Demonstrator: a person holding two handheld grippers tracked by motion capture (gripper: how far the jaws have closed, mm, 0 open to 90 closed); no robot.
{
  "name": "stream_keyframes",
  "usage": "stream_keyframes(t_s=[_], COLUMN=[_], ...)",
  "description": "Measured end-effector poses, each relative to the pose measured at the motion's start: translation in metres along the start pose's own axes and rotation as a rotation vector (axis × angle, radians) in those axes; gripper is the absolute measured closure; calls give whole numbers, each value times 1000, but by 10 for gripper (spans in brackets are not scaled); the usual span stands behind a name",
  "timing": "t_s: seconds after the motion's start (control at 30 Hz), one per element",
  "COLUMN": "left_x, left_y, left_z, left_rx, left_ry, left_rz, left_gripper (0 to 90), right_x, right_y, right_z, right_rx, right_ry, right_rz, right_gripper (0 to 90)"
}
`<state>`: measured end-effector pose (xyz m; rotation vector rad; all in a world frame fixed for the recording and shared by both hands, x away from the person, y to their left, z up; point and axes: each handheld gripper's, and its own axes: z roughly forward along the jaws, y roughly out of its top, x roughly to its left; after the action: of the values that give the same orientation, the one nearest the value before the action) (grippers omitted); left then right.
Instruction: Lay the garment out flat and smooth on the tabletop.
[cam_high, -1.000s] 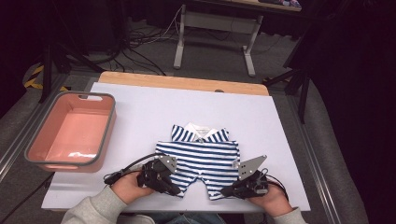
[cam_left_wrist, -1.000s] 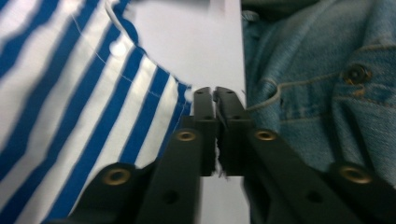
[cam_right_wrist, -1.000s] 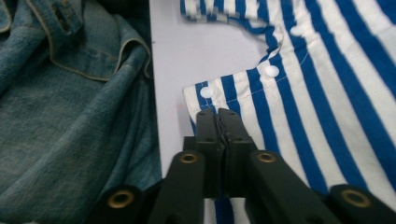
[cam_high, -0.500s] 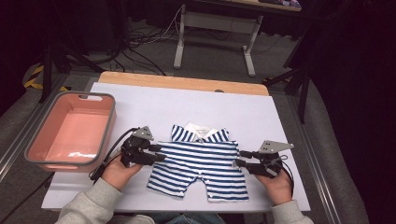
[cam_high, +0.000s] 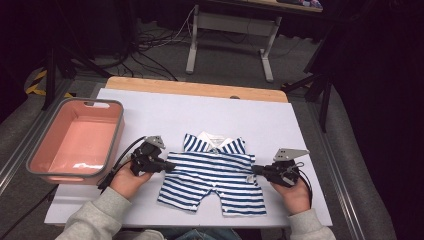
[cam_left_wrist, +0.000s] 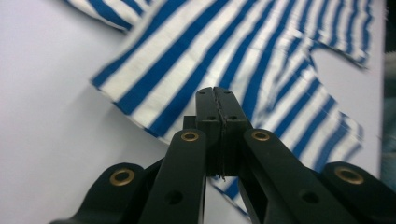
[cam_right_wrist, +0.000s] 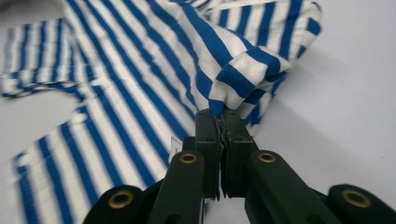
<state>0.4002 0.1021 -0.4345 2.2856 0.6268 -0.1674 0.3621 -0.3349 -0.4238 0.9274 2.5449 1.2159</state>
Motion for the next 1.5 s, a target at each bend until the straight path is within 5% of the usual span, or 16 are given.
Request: stream_keyframes(t_s=[0.07,0.17,0.3,0.4,0.43,0.63,0.77,0.93,1.07,1.13,1.2,1.3,1.4,1.5], left_x=[-3,-9,-13,-12,-10,-8,-8,-2,1,6,8,1,-8,-9], left_y=[-1,-3,-6,-7,-7,-2,4,23,32,32,29,24,13,10], left_z=[-1,-1,-1,-11,-20,-35,-37,-27,-14,-4,4,8,14,17], left_rx=[8,36,66,3,-59,-193,-217,-242,-207,-155,-91,-40,71,108], left_ry=[-11,-95,-103,-104,-79,23,68,115,127,97,43,-48,-68,-75], left_rz=[8,14,38,26,18,2,13,10,45,23,11,33,47,32], left_gripper=[896,896,895,789,752,680,748,797,844,869,887,887,891,891], right_x=[6,15,22,24,23,21,20,21,21,17,16,20,28,29], right_y=[-3,-10,-15,-18,-19,-18,-13,12,23,26,24,19,5,1], right_z=[-5,-8,-7,-6,-7,-15,-26,-40,-27,-12,7,14,21,22], right_rx=[25,101,173,209,214,217,169,-31,-61,-47,13,59,167,195], right_ry=[51,131,191,216,217,204,164,47,6,-7,32,74,146,151], right_rz=[2,-5,-18,-32,-24,-29,-34,-70,-95,-90,-86,-99,-105,-106], right_gripper=[877,877,877,876,876,857,778,751,786,795,808,803,804,805])
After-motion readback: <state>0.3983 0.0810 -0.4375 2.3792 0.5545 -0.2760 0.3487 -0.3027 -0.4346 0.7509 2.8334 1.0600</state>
